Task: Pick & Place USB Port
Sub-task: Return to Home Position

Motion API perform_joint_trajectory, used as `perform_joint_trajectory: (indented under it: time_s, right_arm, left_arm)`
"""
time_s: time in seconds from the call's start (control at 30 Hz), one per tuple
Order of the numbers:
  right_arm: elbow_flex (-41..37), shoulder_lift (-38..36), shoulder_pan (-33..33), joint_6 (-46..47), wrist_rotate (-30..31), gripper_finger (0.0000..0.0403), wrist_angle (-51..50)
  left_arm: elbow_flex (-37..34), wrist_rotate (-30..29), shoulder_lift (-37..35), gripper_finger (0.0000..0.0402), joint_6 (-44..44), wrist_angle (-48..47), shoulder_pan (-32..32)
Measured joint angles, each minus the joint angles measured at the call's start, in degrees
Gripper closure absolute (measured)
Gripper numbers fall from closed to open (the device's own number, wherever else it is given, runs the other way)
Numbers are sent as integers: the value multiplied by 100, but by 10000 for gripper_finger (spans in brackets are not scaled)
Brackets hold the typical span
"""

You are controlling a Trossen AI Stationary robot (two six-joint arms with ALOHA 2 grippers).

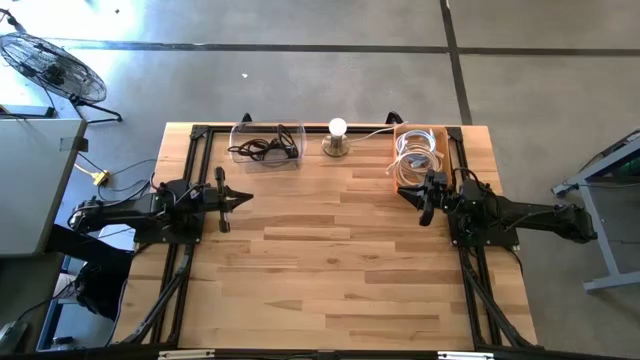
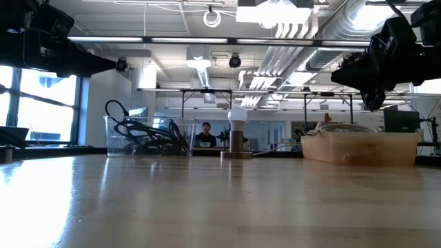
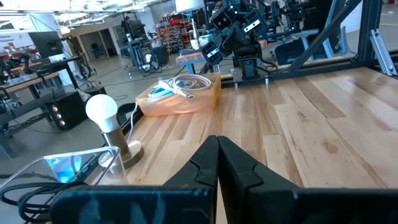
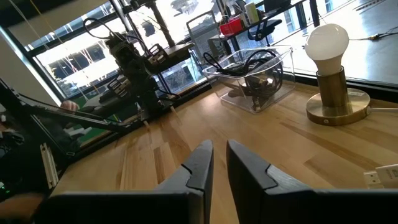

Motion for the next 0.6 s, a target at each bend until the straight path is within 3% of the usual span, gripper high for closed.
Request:
perform_joint_trajectory:
  time_s: [0.6]
  right_arm:
    - [0,0,-2,-2,2,366,0]
  left_arm:
    - [0,24,0,400,0,42,0]
